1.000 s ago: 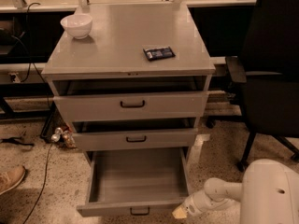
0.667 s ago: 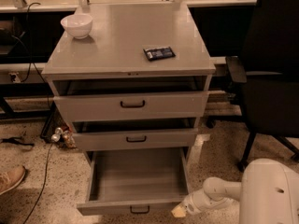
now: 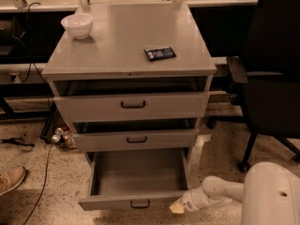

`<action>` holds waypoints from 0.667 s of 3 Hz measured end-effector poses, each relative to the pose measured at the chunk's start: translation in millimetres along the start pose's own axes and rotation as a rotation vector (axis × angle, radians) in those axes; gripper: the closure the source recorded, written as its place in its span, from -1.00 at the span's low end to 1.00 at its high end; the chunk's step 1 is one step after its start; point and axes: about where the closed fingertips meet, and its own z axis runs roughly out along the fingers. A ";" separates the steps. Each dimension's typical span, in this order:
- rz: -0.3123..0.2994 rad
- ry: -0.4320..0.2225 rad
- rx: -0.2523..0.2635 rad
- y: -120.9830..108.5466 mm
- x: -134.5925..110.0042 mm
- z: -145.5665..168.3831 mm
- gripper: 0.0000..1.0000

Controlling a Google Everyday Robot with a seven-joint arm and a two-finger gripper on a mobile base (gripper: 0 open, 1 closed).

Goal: Close bottom drawer

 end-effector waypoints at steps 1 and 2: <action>-0.023 -0.059 0.028 -17.0 -12.9 5.3 1.00; -0.032 -0.071 0.039 -20.6 -18.3 6.1 1.00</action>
Offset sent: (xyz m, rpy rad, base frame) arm 0.1177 -0.0085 -0.0025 0.0015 -0.3587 -0.1590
